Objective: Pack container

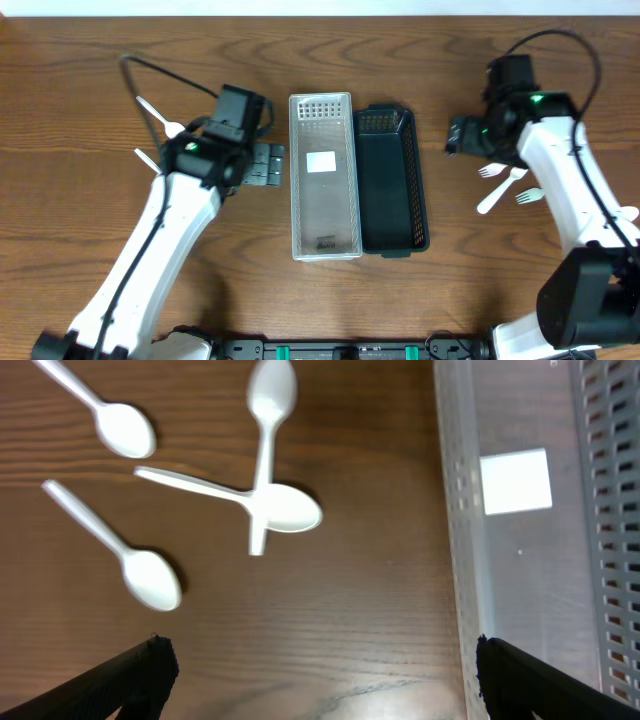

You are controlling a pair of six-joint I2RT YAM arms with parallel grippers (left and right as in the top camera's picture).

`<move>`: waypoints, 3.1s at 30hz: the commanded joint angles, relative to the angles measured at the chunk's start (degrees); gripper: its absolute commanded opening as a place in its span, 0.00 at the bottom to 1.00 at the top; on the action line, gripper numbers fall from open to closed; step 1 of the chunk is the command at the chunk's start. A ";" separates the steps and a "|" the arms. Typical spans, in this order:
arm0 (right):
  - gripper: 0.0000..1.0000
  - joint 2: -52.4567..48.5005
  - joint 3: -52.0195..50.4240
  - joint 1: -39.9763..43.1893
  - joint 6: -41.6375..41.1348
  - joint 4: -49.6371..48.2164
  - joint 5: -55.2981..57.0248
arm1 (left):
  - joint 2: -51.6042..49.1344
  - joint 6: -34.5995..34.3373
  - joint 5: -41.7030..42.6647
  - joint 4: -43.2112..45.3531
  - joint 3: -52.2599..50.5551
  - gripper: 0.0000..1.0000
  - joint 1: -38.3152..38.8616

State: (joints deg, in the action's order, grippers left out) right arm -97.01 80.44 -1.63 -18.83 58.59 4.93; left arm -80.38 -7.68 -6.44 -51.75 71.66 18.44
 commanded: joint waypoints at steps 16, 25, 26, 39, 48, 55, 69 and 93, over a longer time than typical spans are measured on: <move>0.99 4.07 2.71 24.39 -15.02 4.15 4.79 | 10.51 -0.76 -0.68 -4.98 1.01 0.98 -1.81; 0.99 3.74 -0.44 36.57 -10.25 -1.95 4.39 | 10.40 -0.76 -0.68 -5.01 1.01 0.98 -1.81; 0.99 3.41 -0.81 37.81 -9.77 -2.38 4.26 | 10.40 -0.76 -0.68 -5.01 1.01 0.98 -1.81; 0.99 -9.09 -3.48 46.21 -9.73 -6.60 3.80 | 10.40 -0.76 -0.68 -5.01 1.01 0.98 -1.81; 0.99 -18.23 -3.50 46.62 -9.35 -9.68 3.61 | 10.40 -0.76 -0.68 -5.01 1.01 0.98 -1.81; 0.99 -20.94 -3.52 46.62 -8.04 -12.87 1.99 | 10.40 -0.76 -0.68 -5.01 1.01 0.98 -1.81; 0.36 -21.14 -3.93 46.58 -8.04 -13.77 1.49 | 10.40 -0.76 -0.68 -5.01 1.01 0.98 -1.81; 0.01 -8.07 -2.45 37.92 -4.59 -11.63 0.79 | 10.40 -0.74 -0.68 -4.98 1.01 0.98 -1.81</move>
State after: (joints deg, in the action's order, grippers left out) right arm -112.90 77.06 40.38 -25.89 46.96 6.00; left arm -70.19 -7.73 -6.44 -56.60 71.72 16.91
